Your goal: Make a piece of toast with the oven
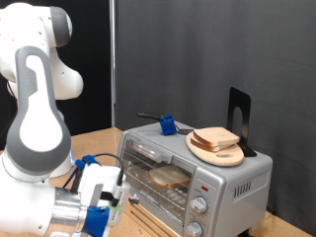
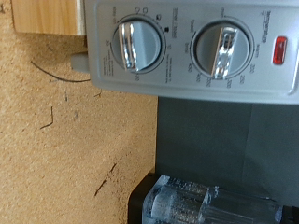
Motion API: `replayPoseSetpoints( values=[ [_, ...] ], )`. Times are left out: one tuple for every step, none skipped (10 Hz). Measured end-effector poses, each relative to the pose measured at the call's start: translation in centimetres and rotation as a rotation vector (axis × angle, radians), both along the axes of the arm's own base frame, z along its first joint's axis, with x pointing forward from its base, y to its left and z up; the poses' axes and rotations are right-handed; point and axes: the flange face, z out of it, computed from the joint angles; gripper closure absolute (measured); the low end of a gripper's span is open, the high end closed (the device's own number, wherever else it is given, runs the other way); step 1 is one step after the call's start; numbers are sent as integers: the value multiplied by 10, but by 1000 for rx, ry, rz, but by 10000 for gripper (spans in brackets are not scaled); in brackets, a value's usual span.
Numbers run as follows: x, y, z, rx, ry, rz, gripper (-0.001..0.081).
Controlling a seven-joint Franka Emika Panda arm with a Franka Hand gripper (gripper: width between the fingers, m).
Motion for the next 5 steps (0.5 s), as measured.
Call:
replayPoseSetpoints(
  values=[
    [3,-3,-1,-1,3,-8,1],
    [8,-8,-1,-7,5,-23,1],
    [13,-13,-3,-15,7,-38,1],
    [19,-16,-5,-17,2,-42,1],
    [23,-19,-8,-17,-2,-45,1]
  ],
)
